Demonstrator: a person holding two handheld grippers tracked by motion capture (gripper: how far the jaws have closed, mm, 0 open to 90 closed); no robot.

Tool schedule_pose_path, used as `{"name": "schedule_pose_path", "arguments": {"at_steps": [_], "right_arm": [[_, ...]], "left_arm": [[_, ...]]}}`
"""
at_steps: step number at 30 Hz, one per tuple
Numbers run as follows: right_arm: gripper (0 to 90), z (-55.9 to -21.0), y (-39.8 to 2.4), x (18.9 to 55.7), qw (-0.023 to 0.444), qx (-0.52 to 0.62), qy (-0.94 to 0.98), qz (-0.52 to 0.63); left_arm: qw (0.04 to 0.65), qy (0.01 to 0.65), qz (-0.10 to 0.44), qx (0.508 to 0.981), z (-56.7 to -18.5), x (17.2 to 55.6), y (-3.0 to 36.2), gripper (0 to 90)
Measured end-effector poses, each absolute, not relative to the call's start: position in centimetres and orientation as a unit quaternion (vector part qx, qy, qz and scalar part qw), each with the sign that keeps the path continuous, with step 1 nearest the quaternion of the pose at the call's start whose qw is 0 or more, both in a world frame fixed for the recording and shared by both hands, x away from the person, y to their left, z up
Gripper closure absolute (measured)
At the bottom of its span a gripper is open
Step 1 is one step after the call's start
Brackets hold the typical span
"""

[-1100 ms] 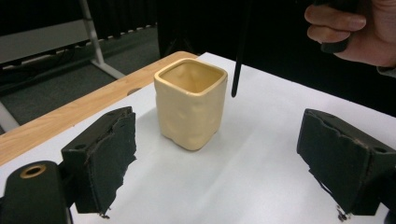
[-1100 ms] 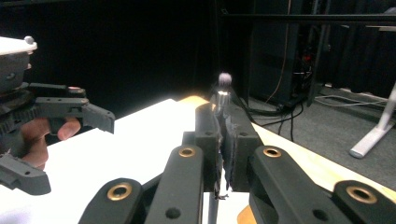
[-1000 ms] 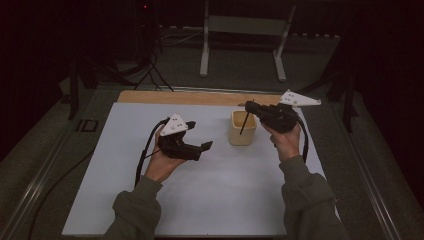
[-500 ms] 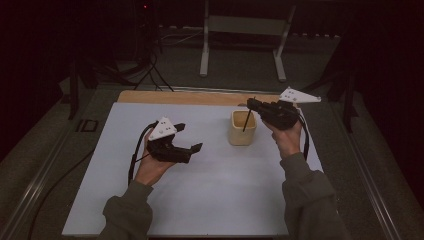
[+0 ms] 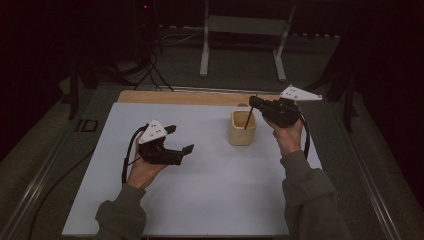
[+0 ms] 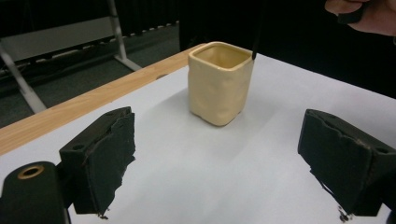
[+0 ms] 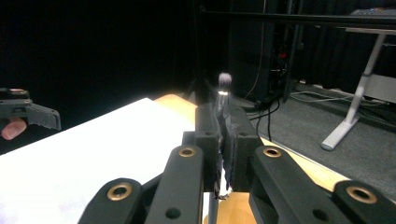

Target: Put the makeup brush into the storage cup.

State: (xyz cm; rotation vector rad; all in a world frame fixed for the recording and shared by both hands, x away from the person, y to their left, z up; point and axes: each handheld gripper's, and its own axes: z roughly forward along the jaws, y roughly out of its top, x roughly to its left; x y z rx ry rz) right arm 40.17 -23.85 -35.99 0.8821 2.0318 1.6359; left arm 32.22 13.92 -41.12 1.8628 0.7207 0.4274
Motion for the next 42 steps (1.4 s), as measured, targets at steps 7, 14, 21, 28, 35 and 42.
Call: {"name": "schedule_pose_path", "arguments": {"at_steps": [7,14,21,28,35,42], "right_arm": [[85.4,-35.9,-24.2,40.4,0.202,0.32,0.721,0.58],[85.4,-35.9,-24.5,40.8,0.21,0.331,0.713,0.581],[85.4,-36.0,-24.6,41.4,0.22,0.341,0.714,0.57],[85.3,-35.9,-24.1,41.8,0.227,0.344,0.716,0.563],[85.3,-35.9,-24.0,42.2,0.236,0.351,0.71,0.563],[85.3,-36.2,-23.9,42.4,0.242,0.357,0.708,0.56]], "left_arm": [[0.526,0.312,0.183,0.77,-41.4,31.7,15.2,11.8],[0.529,0.324,0.191,0.76,-41.8,31.0,16.6,11.6],[0.527,0.335,0.2,0.755,-42.1,30.4,17.8,11.3],[0.522,0.348,0.211,0.749,-42.3,30.0,18.8,10.7],[0.517,0.356,0.219,0.747,-42.6,29.5,19.6,10.1],[0.52,0.365,0.22,0.74,-42.8,29.4,20.2,9.9]]}}
